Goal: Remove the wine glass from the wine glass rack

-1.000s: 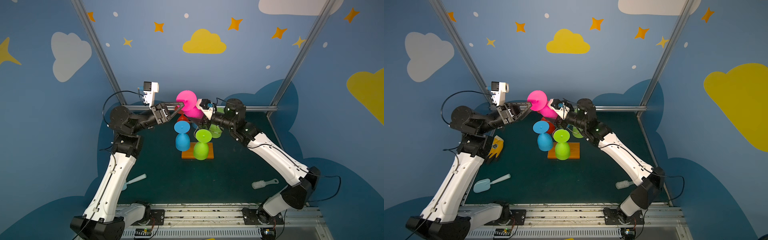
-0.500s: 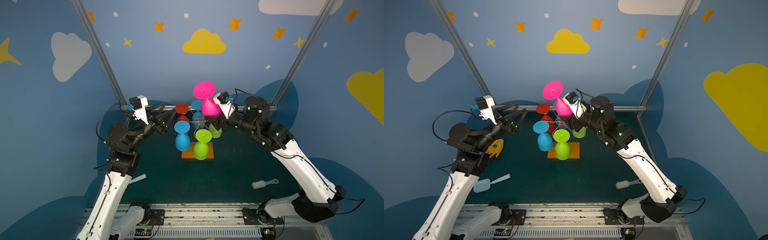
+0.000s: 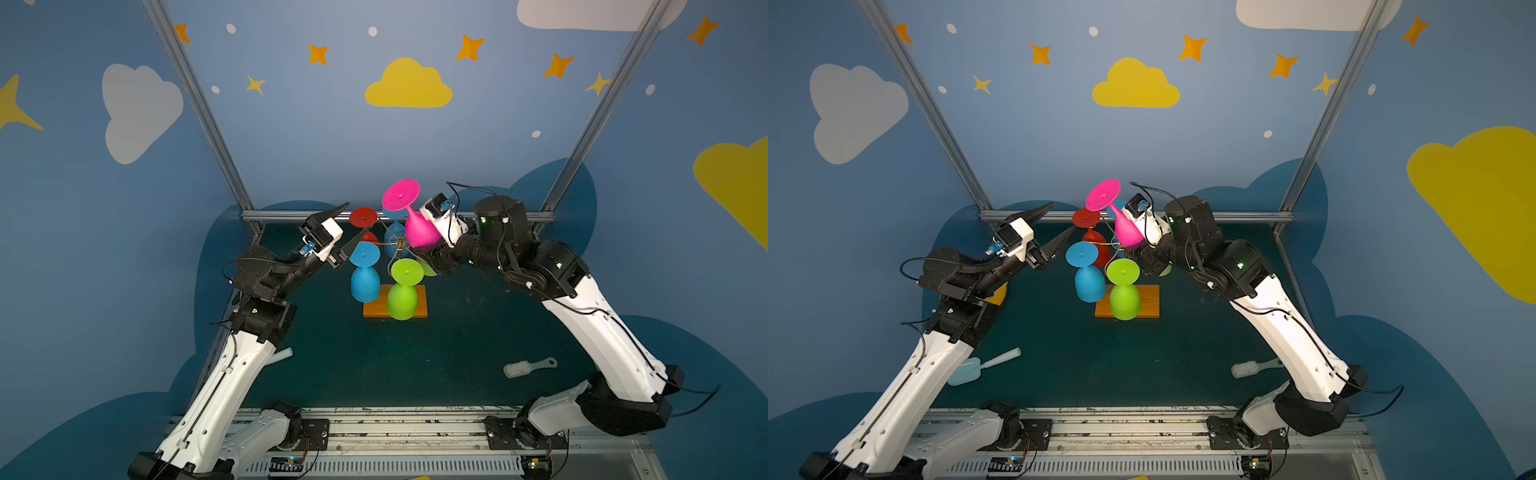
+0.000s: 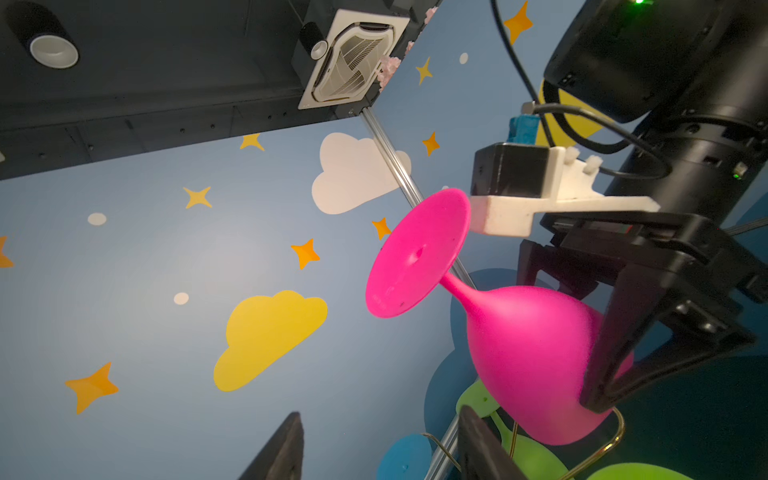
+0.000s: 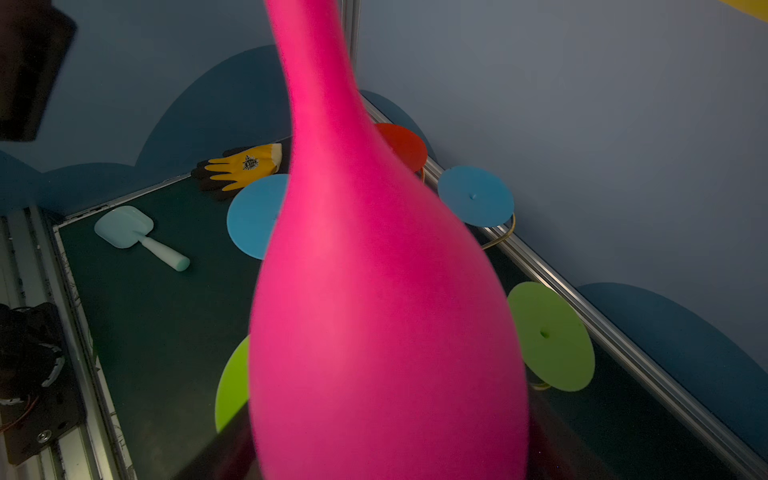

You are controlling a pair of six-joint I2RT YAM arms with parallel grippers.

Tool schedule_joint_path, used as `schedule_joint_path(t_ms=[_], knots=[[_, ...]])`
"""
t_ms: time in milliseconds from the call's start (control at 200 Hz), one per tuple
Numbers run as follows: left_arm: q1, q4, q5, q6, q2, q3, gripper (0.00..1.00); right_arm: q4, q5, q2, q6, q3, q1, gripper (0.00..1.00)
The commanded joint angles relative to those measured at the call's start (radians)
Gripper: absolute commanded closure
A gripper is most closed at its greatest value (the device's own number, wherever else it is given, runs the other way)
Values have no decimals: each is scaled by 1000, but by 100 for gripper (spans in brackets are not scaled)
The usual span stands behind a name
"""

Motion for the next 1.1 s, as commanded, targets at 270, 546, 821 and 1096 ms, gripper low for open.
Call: schedule_joint_path(t_ms=[270,546,821,1096], knots=[[-32,29,-21,116,43,52,51,-104,23,101,-22,120,67,48],[-41,-11,-37,165,53,61,70,-108,26,107,-21,118,91,49],[-43,-26,-75,163,45,66,97,-99,10,100,-11,106,94,43],[-44,28,-159,46,20,22,97,-10,-86,27,40,32,84,16]])
